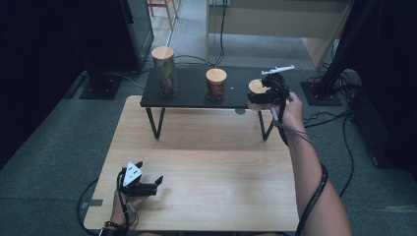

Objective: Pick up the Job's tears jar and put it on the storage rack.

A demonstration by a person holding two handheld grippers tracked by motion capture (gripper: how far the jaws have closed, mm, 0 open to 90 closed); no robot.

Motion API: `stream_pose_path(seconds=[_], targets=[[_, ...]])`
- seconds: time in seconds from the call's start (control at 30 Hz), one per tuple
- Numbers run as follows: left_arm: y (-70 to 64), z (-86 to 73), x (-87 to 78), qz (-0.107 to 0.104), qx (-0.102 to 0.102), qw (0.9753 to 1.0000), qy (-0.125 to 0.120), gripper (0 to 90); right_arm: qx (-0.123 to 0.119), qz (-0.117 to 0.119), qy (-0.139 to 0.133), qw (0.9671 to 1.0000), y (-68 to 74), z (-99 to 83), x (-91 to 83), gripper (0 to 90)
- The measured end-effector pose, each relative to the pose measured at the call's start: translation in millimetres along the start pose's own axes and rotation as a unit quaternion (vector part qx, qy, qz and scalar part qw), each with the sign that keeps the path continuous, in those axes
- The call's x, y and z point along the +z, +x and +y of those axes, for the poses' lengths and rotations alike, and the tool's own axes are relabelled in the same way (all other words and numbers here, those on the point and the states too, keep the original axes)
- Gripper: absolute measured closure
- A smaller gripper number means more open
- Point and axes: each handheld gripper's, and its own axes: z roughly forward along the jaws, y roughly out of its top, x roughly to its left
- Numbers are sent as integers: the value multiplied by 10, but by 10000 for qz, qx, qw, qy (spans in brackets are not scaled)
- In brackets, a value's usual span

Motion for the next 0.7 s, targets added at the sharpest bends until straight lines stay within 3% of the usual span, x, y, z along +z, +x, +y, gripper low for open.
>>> stream_pose_path(seconds=[0.7], targets=[[3, 7, 5, -8, 6, 10000, 19, 0, 122, -43, -59, 9999, -116, 160, 284, 252]])
